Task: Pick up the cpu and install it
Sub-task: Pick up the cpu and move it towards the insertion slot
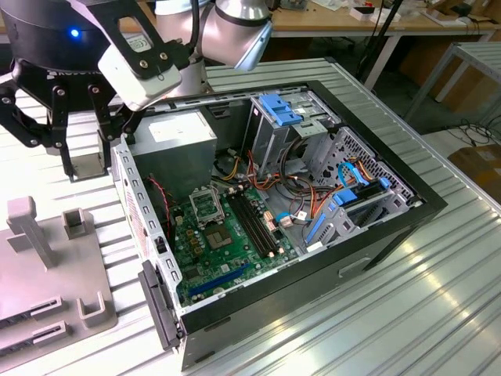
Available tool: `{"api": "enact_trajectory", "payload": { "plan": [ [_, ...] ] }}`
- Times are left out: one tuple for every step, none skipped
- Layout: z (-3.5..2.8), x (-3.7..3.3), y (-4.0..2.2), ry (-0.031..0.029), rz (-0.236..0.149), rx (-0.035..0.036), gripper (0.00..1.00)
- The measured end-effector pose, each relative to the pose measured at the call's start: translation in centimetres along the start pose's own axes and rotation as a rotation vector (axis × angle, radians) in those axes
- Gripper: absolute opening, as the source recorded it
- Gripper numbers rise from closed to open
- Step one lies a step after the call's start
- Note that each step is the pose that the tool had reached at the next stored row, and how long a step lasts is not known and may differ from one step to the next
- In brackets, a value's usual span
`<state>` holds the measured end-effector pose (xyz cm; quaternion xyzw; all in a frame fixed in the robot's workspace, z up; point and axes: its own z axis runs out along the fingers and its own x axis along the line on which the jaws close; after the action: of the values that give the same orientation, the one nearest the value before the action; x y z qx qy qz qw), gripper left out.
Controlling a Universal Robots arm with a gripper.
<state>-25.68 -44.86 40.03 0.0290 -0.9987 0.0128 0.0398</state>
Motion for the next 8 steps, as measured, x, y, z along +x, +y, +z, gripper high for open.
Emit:
{"api": "enact_trajectory", "payload": {
  "plan": [
    [0.00, -0.10, -0.01, -0.0001, 0.000, 0.0000, 0.41],
    [-0.01, -0.25, -0.01, 0.0000, 0.000, 0.0000, 0.41],
    [-0.01, -0.38, -0.02, 0.0000, 0.000, 0.0000, 0.41],
    [-0.02, -0.50, -0.03, 0.0000, 0.000, 0.0000, 0.41],
    [-0.02, -0.57, -0.03, 0.0000, 0.000, 0.0001, 0.41],
    [-0.02, -0.62, -0.04, 0.0000, 0.000, 0.0000, 0.41],
    [-0.02, -0.69, -0.04, -0.0001, 0.000, 0.0000, 0.41],
    [-0.03, -0.76, -0.04, 0.0000, 0.000, 0.0000, 0.41]
  ]
}}
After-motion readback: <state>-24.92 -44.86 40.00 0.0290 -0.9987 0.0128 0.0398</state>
